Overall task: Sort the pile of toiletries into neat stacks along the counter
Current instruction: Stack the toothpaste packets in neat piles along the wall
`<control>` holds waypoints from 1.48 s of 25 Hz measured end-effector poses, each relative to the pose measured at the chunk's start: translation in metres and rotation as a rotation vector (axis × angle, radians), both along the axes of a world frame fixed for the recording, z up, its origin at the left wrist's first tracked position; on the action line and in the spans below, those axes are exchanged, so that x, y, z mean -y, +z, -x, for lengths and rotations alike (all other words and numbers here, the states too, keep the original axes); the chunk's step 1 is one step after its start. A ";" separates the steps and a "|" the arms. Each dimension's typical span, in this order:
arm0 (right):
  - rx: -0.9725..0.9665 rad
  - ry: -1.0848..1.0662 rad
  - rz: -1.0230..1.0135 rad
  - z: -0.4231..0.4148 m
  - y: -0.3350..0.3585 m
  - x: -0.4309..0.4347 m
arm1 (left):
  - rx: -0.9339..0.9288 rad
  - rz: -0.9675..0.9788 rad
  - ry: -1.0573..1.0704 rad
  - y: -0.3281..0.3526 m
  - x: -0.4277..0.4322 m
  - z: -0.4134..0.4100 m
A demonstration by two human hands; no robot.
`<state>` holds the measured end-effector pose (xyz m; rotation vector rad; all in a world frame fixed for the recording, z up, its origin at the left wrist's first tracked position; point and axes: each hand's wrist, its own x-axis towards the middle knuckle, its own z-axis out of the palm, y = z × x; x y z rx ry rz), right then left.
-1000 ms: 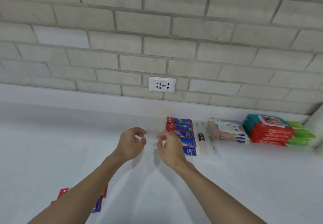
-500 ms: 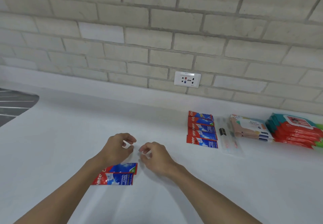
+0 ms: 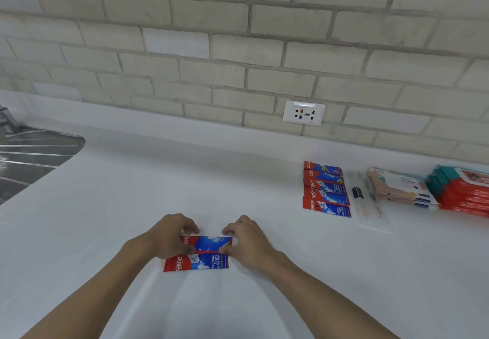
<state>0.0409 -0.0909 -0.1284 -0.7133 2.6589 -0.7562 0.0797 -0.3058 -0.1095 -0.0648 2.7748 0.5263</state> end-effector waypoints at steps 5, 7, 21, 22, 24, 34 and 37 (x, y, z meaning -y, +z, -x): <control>0.023 0.009 -0.001 -0.002 0.000 -0.001 | -0.016 -0.036 -0.026 -0.004 -0.006 0.002; 0.037 -0.025 0.037 -0.003 -0.001 0.000 | 0.013 -0.061 -0.034 -0.006 -0.007 0.003; 0.156 -0.295 0.306 0.010 -0.008 -0.017 | -0.141 -0.270 -0.069 0.001 -0.020 0.017; 0.152 -0.306 0.313 0.012 -0.006 -0.022 | -0.154 -0.289 -0.071 0.003 -0.024 0.021; 0.141 -0.311 0.318 0.016 -0.002 -0.032 | -0.166 -0.307 -0.082 0.005 -0.032 0.027; 0.149 -0.509 0.415 0.044 0.013 -0.114 | -0.135 -0.376 -0.187 0.011 -0.111 0.085; 0.127 -0.554 0.434 0.054 0.014 -0.138 | -0.125 -0.404 -0.185 0.013 -0.135 0.102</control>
